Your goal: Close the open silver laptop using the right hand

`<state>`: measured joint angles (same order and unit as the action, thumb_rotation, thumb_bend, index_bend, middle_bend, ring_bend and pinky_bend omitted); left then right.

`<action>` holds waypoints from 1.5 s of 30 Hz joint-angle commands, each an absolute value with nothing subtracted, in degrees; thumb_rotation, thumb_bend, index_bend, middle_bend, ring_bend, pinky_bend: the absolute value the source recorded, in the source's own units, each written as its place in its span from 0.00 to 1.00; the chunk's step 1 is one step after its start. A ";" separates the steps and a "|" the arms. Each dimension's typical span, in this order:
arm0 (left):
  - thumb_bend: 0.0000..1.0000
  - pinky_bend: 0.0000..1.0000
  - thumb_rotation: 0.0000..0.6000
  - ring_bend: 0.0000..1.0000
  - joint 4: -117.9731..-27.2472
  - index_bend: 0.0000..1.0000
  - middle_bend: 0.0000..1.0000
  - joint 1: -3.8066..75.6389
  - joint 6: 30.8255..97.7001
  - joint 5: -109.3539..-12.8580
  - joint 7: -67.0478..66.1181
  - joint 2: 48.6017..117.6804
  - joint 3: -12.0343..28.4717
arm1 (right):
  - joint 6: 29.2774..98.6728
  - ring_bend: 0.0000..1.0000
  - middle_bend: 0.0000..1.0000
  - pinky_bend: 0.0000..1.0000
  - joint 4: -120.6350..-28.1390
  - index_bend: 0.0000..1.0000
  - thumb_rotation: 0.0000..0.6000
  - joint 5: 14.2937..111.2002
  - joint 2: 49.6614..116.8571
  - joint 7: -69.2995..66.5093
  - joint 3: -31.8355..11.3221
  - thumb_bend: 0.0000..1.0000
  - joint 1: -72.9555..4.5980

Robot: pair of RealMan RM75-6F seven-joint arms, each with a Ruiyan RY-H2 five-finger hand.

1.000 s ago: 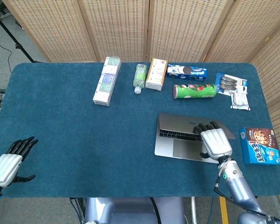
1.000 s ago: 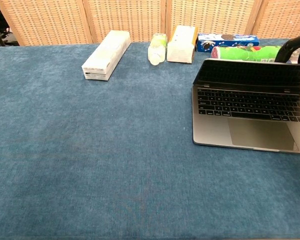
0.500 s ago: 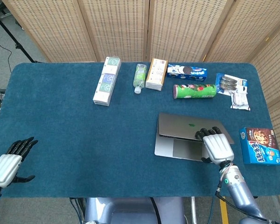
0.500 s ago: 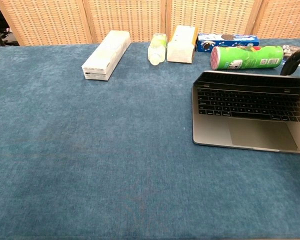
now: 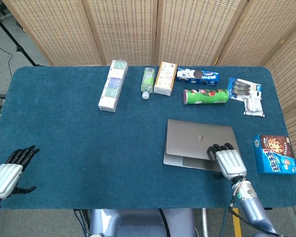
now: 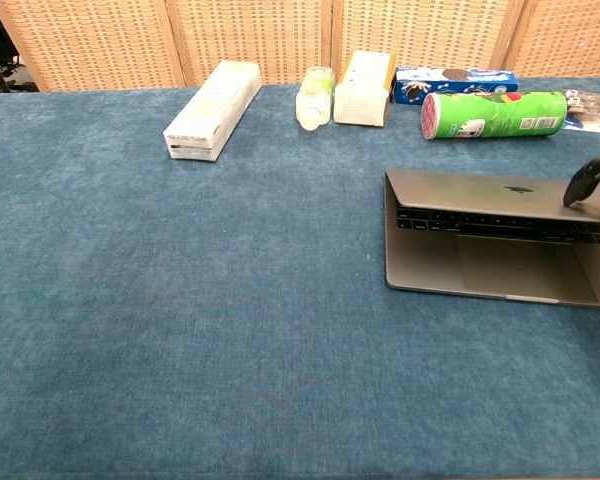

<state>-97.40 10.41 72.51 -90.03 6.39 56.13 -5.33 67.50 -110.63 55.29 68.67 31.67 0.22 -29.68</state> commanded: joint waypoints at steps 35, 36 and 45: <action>0.03 0.05 1.00 0.04 -97.80 0.05 0.00 10.20 72.90 -89.88 5.34 56.33 -5.18 | 67.28 0.22 0.15 0.15 -108.53 0.18 1.00 58.44 69.47 30.18 -1.00 0.02 -27.51; 0.03 0.05 1.00 0.04 -97.73 0.05 0.00 10.17 72.97 -89.84 5.33 56.39 -5.14 | 68.13 0.21 0.14 0.15 -109.59 0.17 1.00 59.22 68.82 30.50 -1.20 0.02 -27.39; 0.04 0.05 1.00 0.02 -96.15 0.05 0.00 8.94 77.22 -90.16 6.59 58.47 -3.62 | 80.28 0.18 0.11 0.14 -114.75 0.16 1.00 77.03 64.92 26.18 0.80 0.02 -21.13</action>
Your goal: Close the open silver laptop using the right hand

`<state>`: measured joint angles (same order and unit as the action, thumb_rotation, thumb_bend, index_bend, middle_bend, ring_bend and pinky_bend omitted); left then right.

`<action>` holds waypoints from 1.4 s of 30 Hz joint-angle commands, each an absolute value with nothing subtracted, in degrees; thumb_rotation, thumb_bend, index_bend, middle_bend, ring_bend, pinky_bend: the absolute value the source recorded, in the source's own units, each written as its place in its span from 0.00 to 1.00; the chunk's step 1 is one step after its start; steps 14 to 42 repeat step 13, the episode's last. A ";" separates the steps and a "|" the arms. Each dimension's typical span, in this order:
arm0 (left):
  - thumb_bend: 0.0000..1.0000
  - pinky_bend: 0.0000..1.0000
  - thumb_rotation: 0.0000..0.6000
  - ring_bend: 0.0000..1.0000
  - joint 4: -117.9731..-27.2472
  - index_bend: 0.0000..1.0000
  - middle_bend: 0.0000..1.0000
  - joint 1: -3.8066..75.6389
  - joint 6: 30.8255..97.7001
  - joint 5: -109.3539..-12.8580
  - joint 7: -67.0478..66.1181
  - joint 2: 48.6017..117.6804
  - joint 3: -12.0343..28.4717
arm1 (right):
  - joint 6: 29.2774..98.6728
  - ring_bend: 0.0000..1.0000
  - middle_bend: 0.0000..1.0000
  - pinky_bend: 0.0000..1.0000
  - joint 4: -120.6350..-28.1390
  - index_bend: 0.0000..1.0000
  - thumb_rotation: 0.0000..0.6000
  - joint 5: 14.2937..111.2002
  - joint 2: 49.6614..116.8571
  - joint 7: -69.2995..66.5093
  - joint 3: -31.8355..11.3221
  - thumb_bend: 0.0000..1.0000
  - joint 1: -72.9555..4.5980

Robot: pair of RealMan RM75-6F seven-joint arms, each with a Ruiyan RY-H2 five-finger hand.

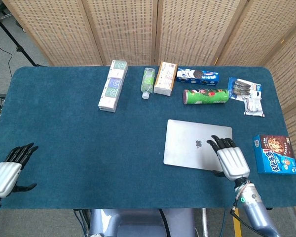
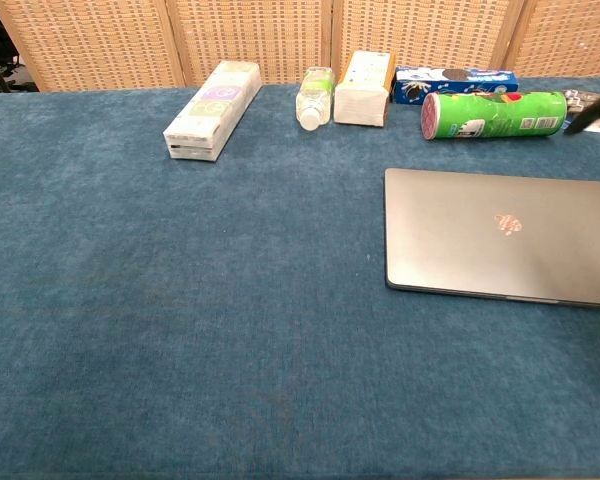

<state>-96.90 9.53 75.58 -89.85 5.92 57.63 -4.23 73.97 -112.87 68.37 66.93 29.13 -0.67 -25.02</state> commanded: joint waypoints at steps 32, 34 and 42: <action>0.03 0.05 1.00 0.00 -93.33 0.05 0.00 7.29 83.49 -90.55 7.72 62.49 -1.07 | 103.34 0.12 0.06 0.12 -97.24 0.11 1.00 96.17 64.62 6.56 5.46 0.02 -5.73; 0.03 0.05 1.00 0.00 -93.33 0.05 0.00 7.29 83.49 -90.55 7.72 62.49 -1.07 | 103.34 0.12 0.06 0.12 -97.24 0.11 1.00 96.17 64.62 6.56 5.46 0.02 -5.73; 0.03 0.05 1.00 0.00 -93.33 0.05 0.00 7.29 83.49 -90.55 7.72 62.49 -1.07 | 103.34 0.12 0.06 0.12 -97.24 0.11 1.00 96.17 64.62 6.56 5.46 0.02 -5.73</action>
